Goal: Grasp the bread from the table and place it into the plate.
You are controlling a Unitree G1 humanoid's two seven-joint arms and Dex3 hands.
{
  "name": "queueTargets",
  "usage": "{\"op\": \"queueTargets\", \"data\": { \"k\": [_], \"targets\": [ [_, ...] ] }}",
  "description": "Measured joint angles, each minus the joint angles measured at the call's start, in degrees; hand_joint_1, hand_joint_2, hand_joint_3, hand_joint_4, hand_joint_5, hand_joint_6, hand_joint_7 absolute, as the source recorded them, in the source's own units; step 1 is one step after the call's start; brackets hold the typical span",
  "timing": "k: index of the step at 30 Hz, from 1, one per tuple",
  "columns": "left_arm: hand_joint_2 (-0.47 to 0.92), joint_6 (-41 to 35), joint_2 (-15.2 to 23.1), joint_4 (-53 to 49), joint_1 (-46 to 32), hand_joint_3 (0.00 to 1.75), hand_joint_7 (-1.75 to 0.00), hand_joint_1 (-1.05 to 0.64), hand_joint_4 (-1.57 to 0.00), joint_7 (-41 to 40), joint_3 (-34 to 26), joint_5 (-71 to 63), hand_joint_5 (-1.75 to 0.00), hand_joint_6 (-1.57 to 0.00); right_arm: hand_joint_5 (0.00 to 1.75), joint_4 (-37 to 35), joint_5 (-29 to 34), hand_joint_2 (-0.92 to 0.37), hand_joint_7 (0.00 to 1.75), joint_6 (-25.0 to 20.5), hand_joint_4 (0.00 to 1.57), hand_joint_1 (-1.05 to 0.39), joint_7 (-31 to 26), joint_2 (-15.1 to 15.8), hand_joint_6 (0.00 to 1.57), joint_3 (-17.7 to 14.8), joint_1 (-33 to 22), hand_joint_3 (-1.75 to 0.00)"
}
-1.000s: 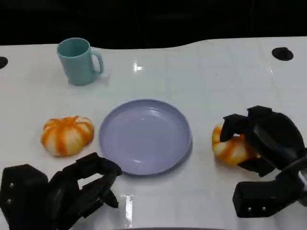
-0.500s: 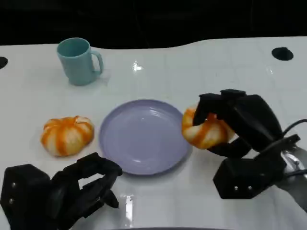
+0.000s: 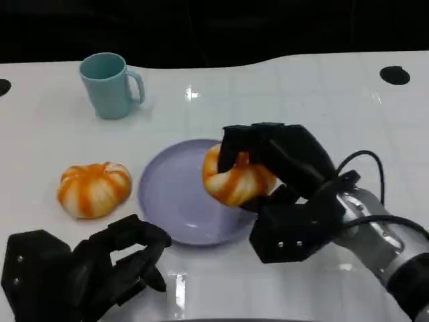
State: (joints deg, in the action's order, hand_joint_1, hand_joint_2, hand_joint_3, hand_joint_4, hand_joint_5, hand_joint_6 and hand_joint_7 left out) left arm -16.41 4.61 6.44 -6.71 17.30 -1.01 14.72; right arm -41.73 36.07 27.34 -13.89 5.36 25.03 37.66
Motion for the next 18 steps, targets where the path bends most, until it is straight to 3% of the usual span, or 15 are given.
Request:
{"op": "queueTargets", "data": {
  "k": [5, 6, 8, 9, 11, 12, 13, 15, 18],
  "targets": [
    [0.92, -0.1, 0.0, -0.01, 0.0, 0.45, -1.32, -0.44, -0.61, 0.0, -0.05, 0.01, -1.73, -0.63, 1.75, -5.67, 0.97, -0.33, 1.74, -0.15, 0.97, -0.11, -1.61, -2.35, 0.71, 1.37, 3.17, -1.19],
    [0.92, -0.09, 0.0, -0.03, 0.0, 0.45, -1.32, -0.44, -0.62, 0.0, -0.06, 0.0, -1.72, -0.64, 1.75, -6.77, 0.97, -0.35, 1.6, -0.07, 0.94, -0.12, -1.99, -2.81, 0.73, 1.63, 3.77, -1.19],
    [0.92, -0.02, 0.0, -0.14, 0.02, 0.46, -1.32, -0.44, -0.62, 0.01, -0.05, 0.0, -1.72, -0.64, 1.75, -9.02, 0.87, -0.41, 1.12, -0.08, 0.85, -0.13, -1.95, -3.9, 0.85, 1.88, 4.83, -1.11],
    [0.92, 0.03, 0.0, -0.21, 0.03, 0.46, -1.32, -0.44, -0.62, 0.02, -0.04, -0.01, -1.72, -0.64, 1.59, -9.91, 0.72, -0.51, 0.79, -0.27, 0.81, -0.16, -1.63, -4.43, 0.89, 1.9, 5.2, -0.86],
    [0.92, 0.06, 0.0, -0.32, 0.03, 0.45, -1.31, -0.44, -0.62, 0.01, 0.01, -0.02, -1.71, -0.64, 1.31, -11.41, 0.24, -0.68, 0.4, -1.41, 0.76, -0.19, -0.09, -5.52, 0.93, 1.9, 5.9, -0.51],
    [0.92, 0.06, -0.01, -0.32, 0.03, 0.44, -1.31, -0.45, -0.62, 0.01, 0.06, -0.03, -1.71, -0.65, 1.01, -11.72, -0.09, -0.77, 0.21, -2.1, 0.63, -0.23, 0.8, -5.94, 0.84, 1.89, 6.08, -0.36],
    [0.92, 0.05, -0.02, -0.32, 0.03, 0.44, -1.31, -0.45, -0.62, 0.0, 0.1, -0.06, -1.71, -0.65, 0.78, -11.85, -0.38, -0.83, 0.11, -2.74, 0.53, -0.26, 1.85, -6.23, 0.77, 1.89, 6.21, -0.27],
    [0.92, 0.04, -0.06, -0.31, 0.03, 0.43, -1.31, -0.45, -0.62, -0.01, 0.2, -0.09, -1.71, -0.65, 0.5, -11.88, -0.31, -0.9, 0.02, -3.61, 0.38, -0.33, 4.13, -6.29, 0.65, 2.22, 6.53, -0.16],
    [0.92, 0.02, -0.1, -0.29, 0.02, 0.43, -1.3, -0.46, -0.62, -0.06, 0.31, -0.13, -1.71, -0.65, 0.32, -11.3, 0.31, -0.92, 0.0, -4.61, 0.14, -0.52, 6.6, -5.72, 0.41, 3.29, 6.63, -0.17]
  ]
}}
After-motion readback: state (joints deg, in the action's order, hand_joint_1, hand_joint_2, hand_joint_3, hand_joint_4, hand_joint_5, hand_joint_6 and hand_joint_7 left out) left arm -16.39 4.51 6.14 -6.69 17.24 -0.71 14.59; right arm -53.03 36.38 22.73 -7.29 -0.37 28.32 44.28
